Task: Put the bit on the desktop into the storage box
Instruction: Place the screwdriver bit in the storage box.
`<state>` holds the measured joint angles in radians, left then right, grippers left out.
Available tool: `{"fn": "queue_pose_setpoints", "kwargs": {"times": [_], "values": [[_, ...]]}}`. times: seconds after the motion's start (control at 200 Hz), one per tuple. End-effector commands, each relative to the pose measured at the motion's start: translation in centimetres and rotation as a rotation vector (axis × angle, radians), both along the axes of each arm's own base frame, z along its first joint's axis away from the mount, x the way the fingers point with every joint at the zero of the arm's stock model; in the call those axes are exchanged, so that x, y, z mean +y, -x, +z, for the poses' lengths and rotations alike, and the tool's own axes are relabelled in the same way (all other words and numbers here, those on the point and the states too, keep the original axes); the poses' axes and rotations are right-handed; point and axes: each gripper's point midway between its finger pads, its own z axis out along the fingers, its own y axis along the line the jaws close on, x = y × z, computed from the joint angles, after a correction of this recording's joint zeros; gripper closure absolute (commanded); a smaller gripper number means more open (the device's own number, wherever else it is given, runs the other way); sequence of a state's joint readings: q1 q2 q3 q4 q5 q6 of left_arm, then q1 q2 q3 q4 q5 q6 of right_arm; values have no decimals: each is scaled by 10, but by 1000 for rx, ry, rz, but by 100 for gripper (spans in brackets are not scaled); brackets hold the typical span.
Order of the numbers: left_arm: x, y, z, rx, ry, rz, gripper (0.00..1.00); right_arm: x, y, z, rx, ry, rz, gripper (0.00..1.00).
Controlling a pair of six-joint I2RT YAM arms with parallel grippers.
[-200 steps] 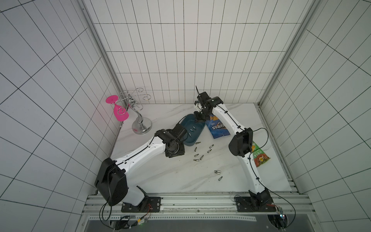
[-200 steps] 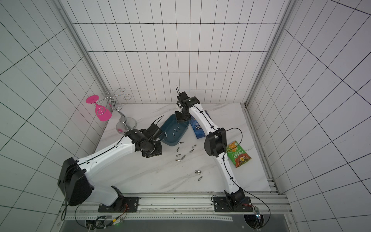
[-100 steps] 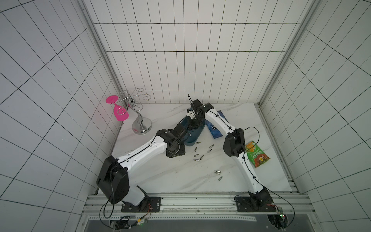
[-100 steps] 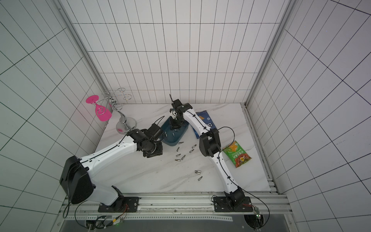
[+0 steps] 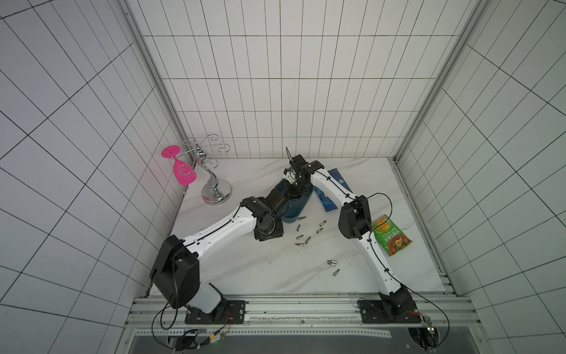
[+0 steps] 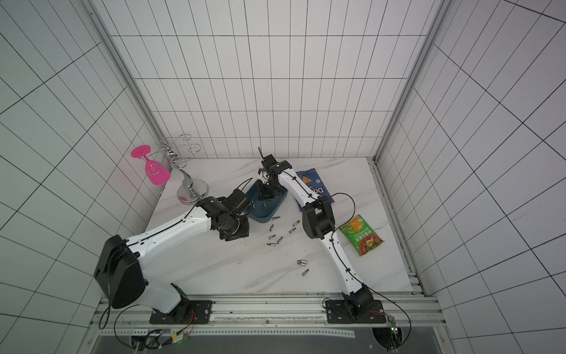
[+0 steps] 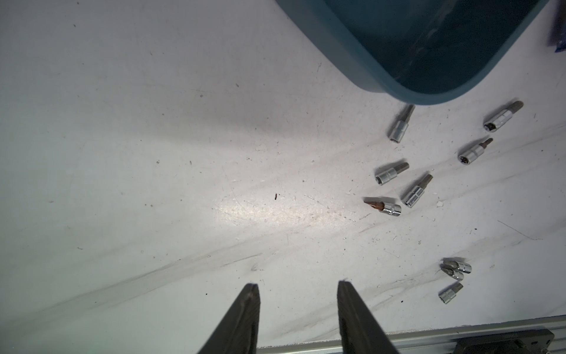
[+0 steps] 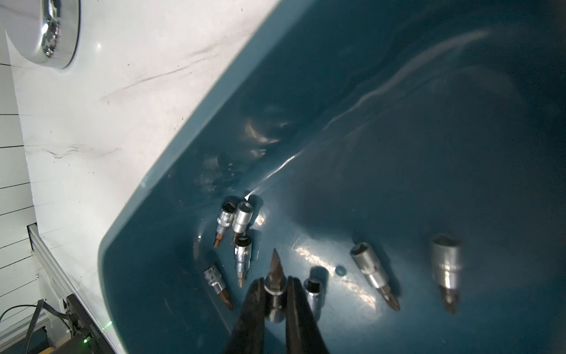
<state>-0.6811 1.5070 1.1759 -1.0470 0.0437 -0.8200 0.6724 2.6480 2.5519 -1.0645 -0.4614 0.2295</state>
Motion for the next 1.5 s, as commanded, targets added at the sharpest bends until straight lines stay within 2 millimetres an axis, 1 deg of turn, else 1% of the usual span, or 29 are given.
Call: {"fn": "queue_pose_setpoints", "kwargs": {"times": [0.0, 0.185, 0.36, 0.505, 0.54, 0.57, 0.655, 0.705, 0.805, 0.9, 1.055, 1.155, 1.26, 1.329, 1.444, 1.494], "values": [[-10, -6, 4, -24, 22, -8, 55, 3, 11, -25, 51, 28, 6, 100], [-18, -7, 2, -28, 25, -19, 54, 2, 11, -38, 67, 43, -5, 100], [-29, -8, 1, -28, 34, -32, 54, 0, 11, -42, 63, 58, -6, 100], [-36, -7, -3, -21, 28, -51, 54, -2, 11, -44, 60, 71, -6, 88], [-38, -7, -3, -21, 28, -55, 54, -2, 11, -44, 59, 72, -7, 83], [-39, -6, -3, -20, 27, -57, 54, -3, 10, -45, 57, 77, -9, 80], [-43, -7, -3, -23, 33, -63, 54, -3, 9, -46, 53, 77, -9, 76], [-45, -7, -4, -22, 33, -66, 54, -3, 9, -46, 55, 76, -12, 75], [-49, -7, -7, -17, 32, -76, 54, -1, 7, -40, 50, 60, -21, 72], [-54, -7, -12, -9, 25, -93, 54, 3, 3, -20, 29, 21, -35, 67], [-64, -7, -21, 5, 24, -113, 54, 4, -9, 30, -39, -56, -69, 58], [-72, -9, -25, 9, 24, -134, 54, -3, -14, 61, -78, -83, -87, 50], [-80, -10, -29, 12, 18, -169, 53, -18, -15, 93, -133, -88, -105, 42], [-85, -11, -31, 13, 18, -194, 53, -30, -14, 113, -171, -83, -119, 40], [-94, -10, -34, 26, 29, -236, 53, -59, -14, 140, -222, -62, -165, 38], [-99, -9, -34, 30, 36, -257, 52, -75, -14, 147, -233, -48, -190, 38]]}}
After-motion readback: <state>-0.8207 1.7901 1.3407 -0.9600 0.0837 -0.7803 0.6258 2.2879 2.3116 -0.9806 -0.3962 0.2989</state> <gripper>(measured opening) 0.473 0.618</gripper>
